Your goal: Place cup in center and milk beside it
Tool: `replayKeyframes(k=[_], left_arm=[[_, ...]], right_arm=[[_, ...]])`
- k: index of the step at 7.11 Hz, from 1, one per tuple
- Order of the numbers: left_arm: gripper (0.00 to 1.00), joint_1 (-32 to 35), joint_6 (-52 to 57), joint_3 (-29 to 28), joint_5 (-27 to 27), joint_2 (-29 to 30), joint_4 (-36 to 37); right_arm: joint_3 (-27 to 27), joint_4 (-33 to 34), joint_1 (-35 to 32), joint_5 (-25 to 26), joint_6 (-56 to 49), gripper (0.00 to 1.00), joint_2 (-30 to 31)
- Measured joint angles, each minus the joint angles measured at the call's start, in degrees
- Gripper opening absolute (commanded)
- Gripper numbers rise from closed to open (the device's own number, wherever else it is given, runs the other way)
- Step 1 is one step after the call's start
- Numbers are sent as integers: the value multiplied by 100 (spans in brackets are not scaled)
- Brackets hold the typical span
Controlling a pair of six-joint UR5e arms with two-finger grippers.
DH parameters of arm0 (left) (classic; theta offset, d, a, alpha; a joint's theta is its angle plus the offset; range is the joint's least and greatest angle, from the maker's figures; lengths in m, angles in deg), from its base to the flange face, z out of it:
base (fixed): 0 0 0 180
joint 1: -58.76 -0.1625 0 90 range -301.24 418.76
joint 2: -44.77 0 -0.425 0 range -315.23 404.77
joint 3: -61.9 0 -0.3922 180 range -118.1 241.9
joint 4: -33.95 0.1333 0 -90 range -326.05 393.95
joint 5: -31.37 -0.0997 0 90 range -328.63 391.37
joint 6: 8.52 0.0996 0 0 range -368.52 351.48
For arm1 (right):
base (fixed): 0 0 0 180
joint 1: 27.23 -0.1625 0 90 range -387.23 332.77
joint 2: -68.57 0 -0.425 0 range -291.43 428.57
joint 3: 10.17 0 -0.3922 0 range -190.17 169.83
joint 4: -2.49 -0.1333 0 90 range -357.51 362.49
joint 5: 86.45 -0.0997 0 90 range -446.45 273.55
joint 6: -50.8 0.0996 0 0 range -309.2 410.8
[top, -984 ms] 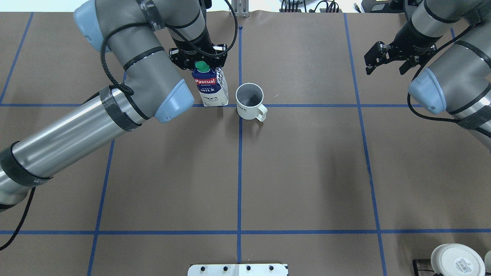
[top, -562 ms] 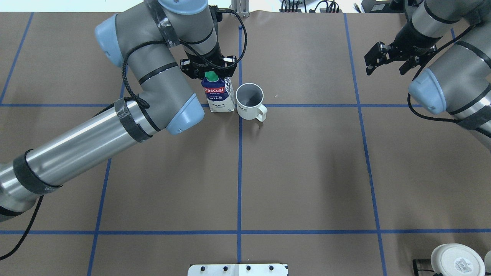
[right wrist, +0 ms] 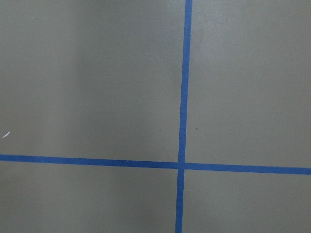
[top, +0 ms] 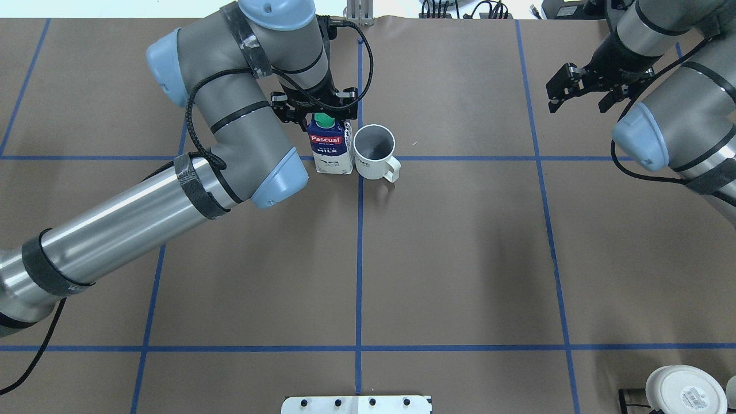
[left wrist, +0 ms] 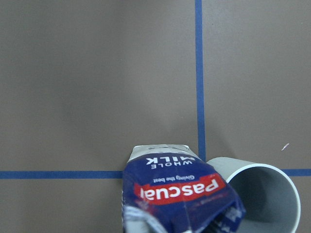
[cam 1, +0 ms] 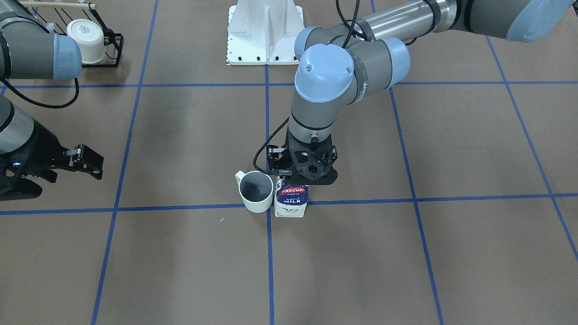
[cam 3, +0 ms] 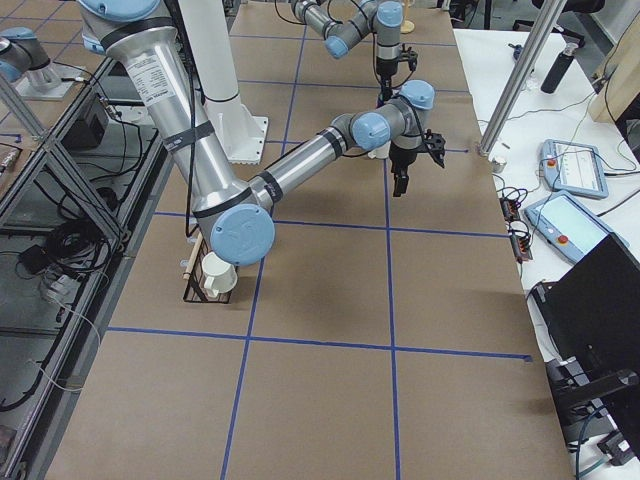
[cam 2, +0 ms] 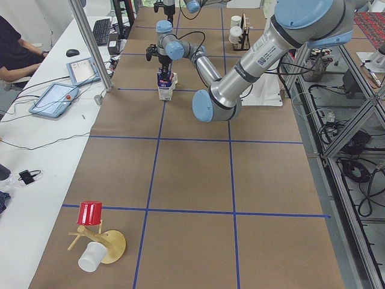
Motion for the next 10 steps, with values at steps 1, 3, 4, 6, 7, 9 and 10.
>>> replayKeyframes(k=[1,3,4,6,7,9,10], left_arm=[[98,13,4,138,1,-23,21],[98,278,4,619,172,-170,117],[98,556,32,949,460,-425,186],[98,1301,650,1712,1102,-1389,309],[98,1723,1495,2054,1292,-2015,510],[98,2597,3782,2388,1370,-3425,794],[98,3125,4745,2354,1378,-4116,762]], right_arm=[[-6,2,-15,-33,0,100,-7],[-43,-166,-100,-38,-35,100,-6],[-35,-363,-127,-7,-77,100,45],[-28,-601,-224,200,-132,100,232],[-18,-646,-351,309,-152,100,363],[21,-667,-657,377,-676,100,608],[75,-657,-858,378,-1085,100,762]])
